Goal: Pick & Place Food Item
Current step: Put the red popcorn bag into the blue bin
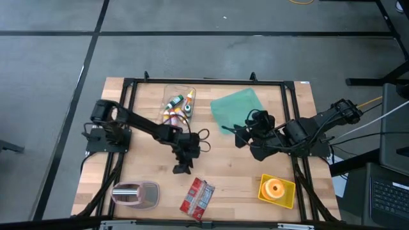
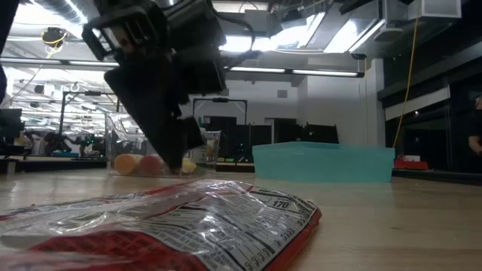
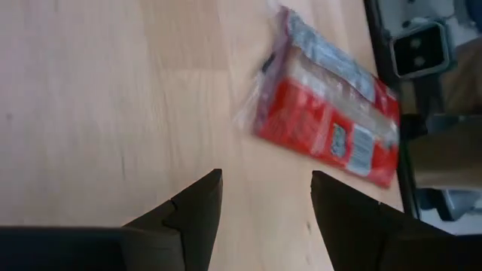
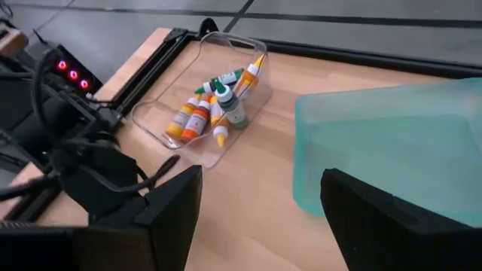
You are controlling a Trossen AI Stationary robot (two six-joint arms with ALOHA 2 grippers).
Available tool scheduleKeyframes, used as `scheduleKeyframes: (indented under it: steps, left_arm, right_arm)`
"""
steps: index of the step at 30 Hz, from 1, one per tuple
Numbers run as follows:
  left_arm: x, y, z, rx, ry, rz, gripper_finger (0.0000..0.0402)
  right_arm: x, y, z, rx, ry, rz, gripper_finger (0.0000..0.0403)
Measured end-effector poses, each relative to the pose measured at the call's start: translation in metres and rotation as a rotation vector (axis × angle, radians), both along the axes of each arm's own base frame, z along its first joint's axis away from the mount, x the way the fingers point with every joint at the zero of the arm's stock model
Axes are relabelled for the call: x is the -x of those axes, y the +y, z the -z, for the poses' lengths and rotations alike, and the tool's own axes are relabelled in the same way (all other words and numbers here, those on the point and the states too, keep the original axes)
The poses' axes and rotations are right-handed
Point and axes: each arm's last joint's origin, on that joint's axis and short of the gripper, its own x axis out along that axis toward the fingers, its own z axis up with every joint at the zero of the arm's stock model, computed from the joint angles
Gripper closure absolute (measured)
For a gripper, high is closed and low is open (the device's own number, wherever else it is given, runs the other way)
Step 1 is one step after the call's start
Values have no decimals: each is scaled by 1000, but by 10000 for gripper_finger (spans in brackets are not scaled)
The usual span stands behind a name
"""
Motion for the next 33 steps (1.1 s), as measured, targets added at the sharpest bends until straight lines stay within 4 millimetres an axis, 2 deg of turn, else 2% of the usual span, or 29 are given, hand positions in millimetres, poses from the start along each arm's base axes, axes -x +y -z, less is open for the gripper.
scheduleKeyframes:
  steps: [2,7,13,18,22,26,30,33]
  left_arm:
    - [-4,-3,6,19,4,-23,203]
    - [-14,-8,7,70,-42,-69,207]
    - [-22,-9,16,71,3,-83,207]
    - [-35,-3,3,89,-42,-107,207]
    - [-44,24,-38,115,-195,-182,207]
    - [-38,67,-88,119,-402,-311,208]
    - [-13,108,-142,105,-612,-430,211]
    - [13,130,-188,133,-823,-502,217]
  right_arm:
    - [0,0,0,10,16,-17,136]
    - [0,0,1,14,43,-44,136]
    - [0,0,1,15,64,-67,136]
    - [0,4,4,-94,127,-157,136]
    - [2,6,3,-101,131,-180,136]
    - [6,3,-4,-47,80,-139,136]
    - [5,2,-8,-51,44,-125,136]
    - [-4,5,-1,-112,80,-163,136]
